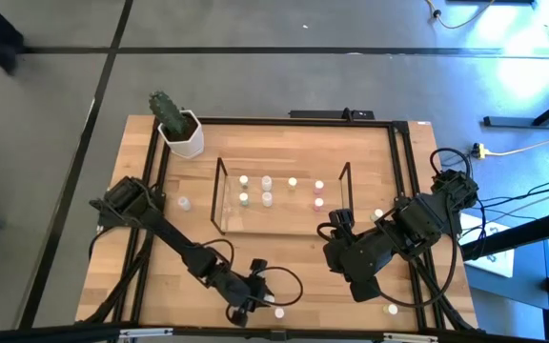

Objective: Pick and place medicine bottles onto shelf by color
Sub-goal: Put the left yellow pill bottle aligned with the other yellow pill bottle on the shelf

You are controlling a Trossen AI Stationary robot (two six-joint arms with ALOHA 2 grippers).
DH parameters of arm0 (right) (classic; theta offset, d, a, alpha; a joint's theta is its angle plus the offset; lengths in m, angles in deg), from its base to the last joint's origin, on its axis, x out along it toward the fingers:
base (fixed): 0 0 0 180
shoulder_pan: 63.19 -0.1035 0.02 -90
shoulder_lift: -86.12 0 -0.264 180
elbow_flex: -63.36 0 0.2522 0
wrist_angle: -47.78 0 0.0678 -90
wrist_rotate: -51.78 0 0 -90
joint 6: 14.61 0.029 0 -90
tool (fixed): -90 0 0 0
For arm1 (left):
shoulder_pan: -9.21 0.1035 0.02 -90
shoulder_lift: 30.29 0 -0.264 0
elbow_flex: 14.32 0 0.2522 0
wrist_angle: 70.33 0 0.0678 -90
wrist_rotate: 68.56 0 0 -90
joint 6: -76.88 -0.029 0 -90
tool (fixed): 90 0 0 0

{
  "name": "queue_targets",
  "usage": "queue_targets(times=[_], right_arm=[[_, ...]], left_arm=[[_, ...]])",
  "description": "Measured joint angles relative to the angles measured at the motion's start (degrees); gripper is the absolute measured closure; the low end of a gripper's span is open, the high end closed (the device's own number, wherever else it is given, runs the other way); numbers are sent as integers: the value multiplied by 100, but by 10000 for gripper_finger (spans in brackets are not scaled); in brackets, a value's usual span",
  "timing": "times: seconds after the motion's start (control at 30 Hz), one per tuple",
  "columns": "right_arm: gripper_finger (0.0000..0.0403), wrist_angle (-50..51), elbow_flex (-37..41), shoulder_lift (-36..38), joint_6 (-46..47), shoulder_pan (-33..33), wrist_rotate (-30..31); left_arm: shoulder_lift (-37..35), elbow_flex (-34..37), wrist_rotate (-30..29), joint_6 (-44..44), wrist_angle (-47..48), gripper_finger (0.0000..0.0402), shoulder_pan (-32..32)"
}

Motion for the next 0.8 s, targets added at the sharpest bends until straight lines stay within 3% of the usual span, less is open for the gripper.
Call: queue_targets(times=[0.23, 0.53, 0.8], right_arm=[[202, 3, 0, 0, 0, 0, -2], [202, 4, 0, 0, -4, 0, 3], [202, 65, 0, 0, 153, 0, 739]], left_arm=[[-550, -4, -666, -14, 733, 285, 17], [-1194, -4, -1303, -11, 900, 285, 322], [-1433, -348, -1426, 33, 1330, 285, 964]])
